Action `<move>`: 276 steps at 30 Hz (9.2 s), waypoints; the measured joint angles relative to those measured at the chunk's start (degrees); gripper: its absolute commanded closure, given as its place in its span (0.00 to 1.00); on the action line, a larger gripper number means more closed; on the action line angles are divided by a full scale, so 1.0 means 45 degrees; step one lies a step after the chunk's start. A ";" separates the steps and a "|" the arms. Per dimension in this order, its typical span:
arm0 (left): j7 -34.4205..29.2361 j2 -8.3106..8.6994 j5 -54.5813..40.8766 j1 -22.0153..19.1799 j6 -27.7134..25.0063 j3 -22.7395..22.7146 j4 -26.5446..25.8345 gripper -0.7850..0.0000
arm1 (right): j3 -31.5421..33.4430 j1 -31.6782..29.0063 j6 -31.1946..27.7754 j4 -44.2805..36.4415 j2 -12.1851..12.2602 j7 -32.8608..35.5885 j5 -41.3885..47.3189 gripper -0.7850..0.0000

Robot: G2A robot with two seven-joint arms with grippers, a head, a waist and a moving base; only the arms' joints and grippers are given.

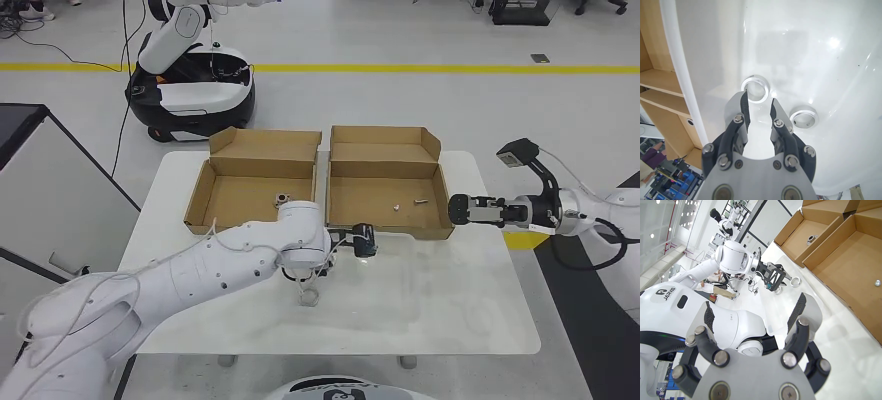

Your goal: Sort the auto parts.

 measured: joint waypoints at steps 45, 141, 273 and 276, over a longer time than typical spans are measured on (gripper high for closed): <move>-0.1021 -0.1322 0.0473 0.0602 -0.0705 -0.0348 0.1487 0.53 | 0.0000 0.0000 0.0000 0.0000 0.0000 0.0000 0.0000 0.00; -0.2134 -0.0570 -0.5240 -0.2497 0.0127 -0.0712 -0.0182 1.00 | 0.0000 0.0000 0.0000 0.0000 0.0000 0.0000 0.0000 0.00; 0.5820 0.0346 -2.3107 0.3888 -0.7834 -0.8589 -0.1507 1.00 | 0.0000 0.0000 0.0000 0.0000 0.0000 0.0000 0.0000 0.00; 0.5553 0.0332 -2.3628 0.3972 -0.7568 -0.8768 -0.1719 1.00 | 0.0000 0.0000 0.0000 0.0000 0.0000 0.0000 0.0000 0.00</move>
